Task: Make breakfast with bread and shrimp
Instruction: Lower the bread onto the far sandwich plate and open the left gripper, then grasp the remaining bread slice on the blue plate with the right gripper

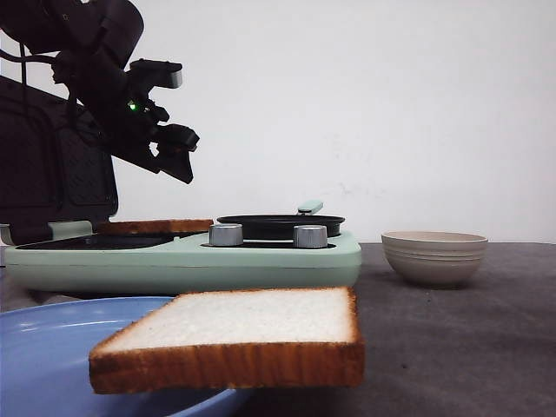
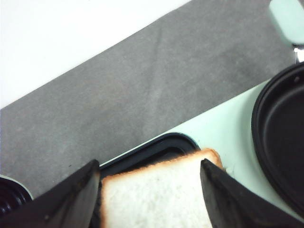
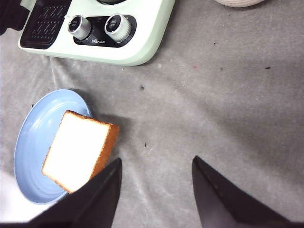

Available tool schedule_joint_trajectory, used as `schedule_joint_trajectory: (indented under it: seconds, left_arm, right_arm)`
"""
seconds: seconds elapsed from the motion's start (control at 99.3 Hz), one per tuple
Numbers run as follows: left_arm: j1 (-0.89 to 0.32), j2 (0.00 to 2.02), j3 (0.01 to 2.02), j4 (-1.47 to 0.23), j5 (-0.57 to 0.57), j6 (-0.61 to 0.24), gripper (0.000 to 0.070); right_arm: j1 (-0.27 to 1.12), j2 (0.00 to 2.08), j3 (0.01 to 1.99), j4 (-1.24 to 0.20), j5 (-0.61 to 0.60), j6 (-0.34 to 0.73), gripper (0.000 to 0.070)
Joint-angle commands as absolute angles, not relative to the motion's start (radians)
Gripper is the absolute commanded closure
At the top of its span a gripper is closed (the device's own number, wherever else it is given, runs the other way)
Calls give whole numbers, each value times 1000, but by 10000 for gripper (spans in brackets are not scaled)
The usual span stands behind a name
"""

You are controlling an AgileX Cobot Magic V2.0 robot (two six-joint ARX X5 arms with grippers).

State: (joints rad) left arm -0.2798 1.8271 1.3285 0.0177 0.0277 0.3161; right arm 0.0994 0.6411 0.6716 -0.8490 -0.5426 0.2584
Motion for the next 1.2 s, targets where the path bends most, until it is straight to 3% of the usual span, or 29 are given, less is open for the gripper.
schedule_joint_trajectory:
  seconds: [0.0, 0.211, 0.574, 1.188]
  left_arm:
    - [-284, 1858, 1355, 40, 34, 262, 297]
    - [-284, 1857, 1371, 43, 35, 206, 297]
    - [-273, 1758, 1496, -158, 136, 77, 301]
    - [-149, 1394, 1452, -404, 316, 10, 310]
  right_arm:
    - [103, 645, 688, -847, -541, 247, 413]
    - [103, 645, 687, -852, -540, 247, 412]
    - [103, 645, 688, -850, -542, 246, 412]
    - [103, 645, 687, -847, -542, 247, 412]
